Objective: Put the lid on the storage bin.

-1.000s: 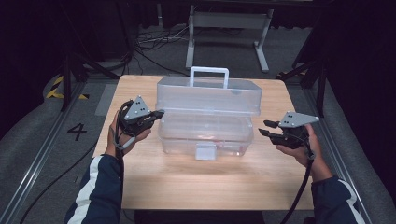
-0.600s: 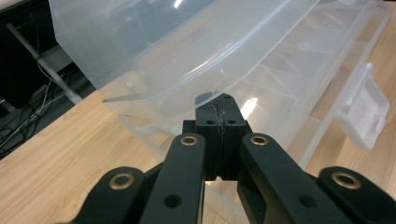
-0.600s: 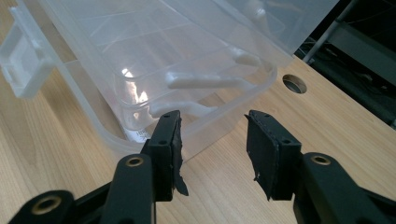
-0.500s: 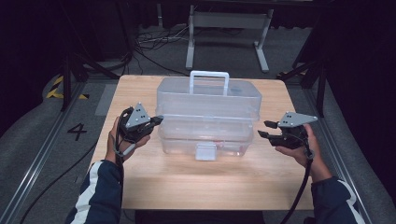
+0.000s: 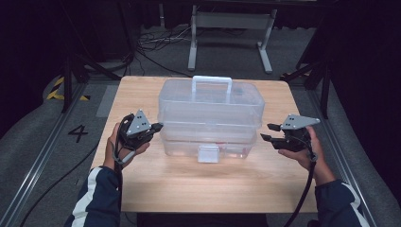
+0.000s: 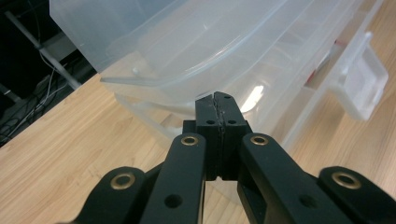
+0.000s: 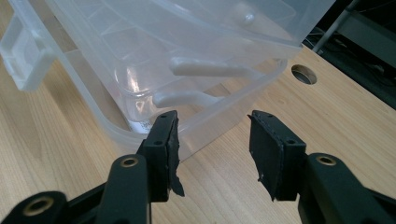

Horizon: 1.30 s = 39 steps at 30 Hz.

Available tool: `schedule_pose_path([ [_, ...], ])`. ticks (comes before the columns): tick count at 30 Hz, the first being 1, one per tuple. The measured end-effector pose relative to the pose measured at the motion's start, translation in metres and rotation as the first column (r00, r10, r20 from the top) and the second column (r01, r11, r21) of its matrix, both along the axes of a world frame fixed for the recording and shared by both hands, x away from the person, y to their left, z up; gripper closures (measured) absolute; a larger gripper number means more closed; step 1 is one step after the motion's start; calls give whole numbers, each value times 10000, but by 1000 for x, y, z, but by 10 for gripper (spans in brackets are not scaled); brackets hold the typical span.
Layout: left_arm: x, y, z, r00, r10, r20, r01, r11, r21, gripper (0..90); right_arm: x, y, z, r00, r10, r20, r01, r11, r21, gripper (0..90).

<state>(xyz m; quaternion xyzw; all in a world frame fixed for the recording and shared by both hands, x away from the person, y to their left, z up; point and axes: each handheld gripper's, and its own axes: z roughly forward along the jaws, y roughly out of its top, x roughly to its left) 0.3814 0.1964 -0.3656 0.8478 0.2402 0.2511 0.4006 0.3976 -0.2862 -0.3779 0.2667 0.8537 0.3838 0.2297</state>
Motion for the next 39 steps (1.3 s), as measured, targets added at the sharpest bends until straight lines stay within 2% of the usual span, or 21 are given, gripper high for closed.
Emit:
schedule_pose_path([
  [6,-3,1,-5,10000,80,-31,-80,9999,135,899,-1,-1,0,9999,42,-93,-41,9999,142,522],
  [12,-6,6,-8,9997,208,-139,-208,9998,28,899,0,-3,-1,9999,-27,-118,29,9999,111,518],
  [14,-6,4,-9,9995,313,-69,-310,9987,394,899,-1,-3,-2,9999,-37,-109,38,10000,91,516],
  [17,-7,3,-9,9994,351,-40,-349,9985,431,899,0,-4,-3,9998,-74,-163,76,9999,111,514],
  [18,-7,3,-10,9994,325,-127,-321,9990,309,899,0,-3,-3,9998,-76,-163,78,9999,105,513],
  [23,-5,4,-15,9989,385,-280,-370,9978,544,899,1,3,-3,9999,-110,-91,108,9998,-164,511],
  [29,-5,2,-21,9983,402,-431,-370,9967,721,899,0,5,-5,9996,129,-236,-132,9998,-136,509],
  [35,-3,0,-25,9978,421,-520,-380,9962,789,899,-2,8,-5,9996,260,-124,-262,9995,-151,508],
  [39,-3,0,-27,9973,412,-602,-356,9952,913,899,-3,9,-8,9987,379,-328,-389,9987,-319,499],
])
